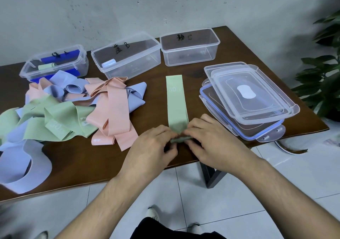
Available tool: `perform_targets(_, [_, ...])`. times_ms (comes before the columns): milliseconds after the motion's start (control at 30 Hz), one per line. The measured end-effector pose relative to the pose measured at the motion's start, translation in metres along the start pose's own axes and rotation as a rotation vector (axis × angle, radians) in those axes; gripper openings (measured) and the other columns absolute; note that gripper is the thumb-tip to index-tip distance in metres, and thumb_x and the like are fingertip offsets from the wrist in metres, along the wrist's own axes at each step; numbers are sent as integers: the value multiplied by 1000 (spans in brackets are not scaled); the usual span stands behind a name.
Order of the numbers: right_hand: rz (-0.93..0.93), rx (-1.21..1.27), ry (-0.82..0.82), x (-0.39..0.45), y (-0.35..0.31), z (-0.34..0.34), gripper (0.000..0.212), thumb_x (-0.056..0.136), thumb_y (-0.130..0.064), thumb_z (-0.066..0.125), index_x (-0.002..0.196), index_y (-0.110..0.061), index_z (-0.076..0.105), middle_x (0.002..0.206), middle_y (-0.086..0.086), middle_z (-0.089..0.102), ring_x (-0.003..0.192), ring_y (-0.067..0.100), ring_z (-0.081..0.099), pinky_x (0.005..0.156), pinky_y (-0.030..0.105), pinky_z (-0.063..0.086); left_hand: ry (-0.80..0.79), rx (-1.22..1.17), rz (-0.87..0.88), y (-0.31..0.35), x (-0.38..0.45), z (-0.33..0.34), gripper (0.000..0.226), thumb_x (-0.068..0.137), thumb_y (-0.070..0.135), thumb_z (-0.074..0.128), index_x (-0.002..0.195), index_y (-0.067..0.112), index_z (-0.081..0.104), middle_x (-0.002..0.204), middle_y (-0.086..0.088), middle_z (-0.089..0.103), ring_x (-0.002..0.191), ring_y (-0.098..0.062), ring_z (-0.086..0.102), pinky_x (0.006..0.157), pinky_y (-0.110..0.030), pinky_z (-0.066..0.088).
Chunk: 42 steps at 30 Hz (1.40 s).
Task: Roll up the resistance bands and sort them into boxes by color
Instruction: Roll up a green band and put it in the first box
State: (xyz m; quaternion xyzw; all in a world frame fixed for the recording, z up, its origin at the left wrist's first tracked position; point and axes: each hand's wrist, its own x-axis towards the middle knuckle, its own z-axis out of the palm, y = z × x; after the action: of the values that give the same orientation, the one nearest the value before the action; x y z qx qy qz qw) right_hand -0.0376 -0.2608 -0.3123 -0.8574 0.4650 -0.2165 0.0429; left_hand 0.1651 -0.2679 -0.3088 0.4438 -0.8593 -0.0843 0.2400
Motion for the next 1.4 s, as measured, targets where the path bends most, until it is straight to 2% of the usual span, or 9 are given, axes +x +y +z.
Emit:
perform_targets(133, [68, 8, 59, -1, 0, 3, 24, 93, -31, 58, 109, -21, 73, 102, -8, 59, 89, 18, 47, 83, 36, 49, 1, 2, -43, 0, 1, 1, 19, 87, 17, 68, 105, 18, 74, 101, 8, 63, 82, -16, 57, 71, -31, 51])
perform_targets(333, [114, 96, 86, -5, -5, 4, 25, 89, -20, 69, 113, -25, 68, 107, -11, 61, 89, 11, 44, 84, 20, 39, 7, 58, -37, -7, -2, 5, 35, 96, 34, 43, 112, 22, 72, 115, 8, 56, 97, -17, 50, 76, -41, 51])
perform_targets(467, [142, 101, 90, -1, -1, 8, 19, 88, -16, 71, 106, -23, 69, 105, -12, 63, 85, 6, 40, 80, 19, 37, 88, 17, -47, -7, -7, 11, 31, 94, 29, 52, 117, 19, 69, 117, 5, 59, 102, -18, 52, 83, -41, 50])
perform_targets(700, [195, 153, 81, 0, 0, 9, 19, 94, -21, 66, 112, -22, 71, 107, -14, 63, 90, 11, 45, 84, 25, 44, 160, -10, -1, -8, -1, 14, 16, 88, 21, 63, 100, 18, 73, 103, 8, 66, 87, -13, 53, 77, -32, 49])
perform_targets(833, [210, 130, 87, 3, 1, 8, 22, 94, -24, 65, 114, -22, 73, 108, -14, 61, 94, 12, 44, 86, 26, 46, 122, -11, -21, -12, 3, 9, 16, 88, 16, 69, 102, 21, 74, 105, 9, 69, 93, -15, 57, 79, -38, 53])
perform_targets(967, [198, 129, 93, 8, -3, 7, 24, 91, -26, 69, 114, -23, 70, 108, -12, 60, 94, 14, 48, 83, 20, 41, 60, 3, -13, -17, 10, 4, 23, 92, 28, 56, 106, 22, 74, 107, 9, 70, 95, -16, 57, 76, -43, 53])
perform_targets(1067, [257, 174, 92, 11, -1, 9, 18, 92, -24, 68, 110, -24, 69, 108, -13, 62, 97, 12, 50, 84, 21, 42, 17, -8, -51, -20, 16, 1, 21, 95, 25, 59, 110, 24, 73, 108, 12, 70, 98, -15, 56, 78, -44, 52])
perform_targets(1200, [301, 194, 69, 16, 3, 8, 16, 94, -29, 65, 110, -26, 70, 110, -14, 64, 101, 11, 49, 87, 20, 39, 80, 13, -26, -19, 14, 3, 21, 96, 29, 56, 108, 24, 73, 109, 11, 69, 96, -14, 57, 77, -43, 51])
perform_targets(1400, [298, 151, 96, 19, 5, 11, 21, 97, -29, 62, 115, -23, 71, 112, -12, 63, 101, 7, 41, 88, 20, 38, 84, 49, -25, -21, 12, 9, 24, 89, 20, 72, 113, 21, 71, 113, 6, 66, 93, -17, 56, 74, -44, 53])
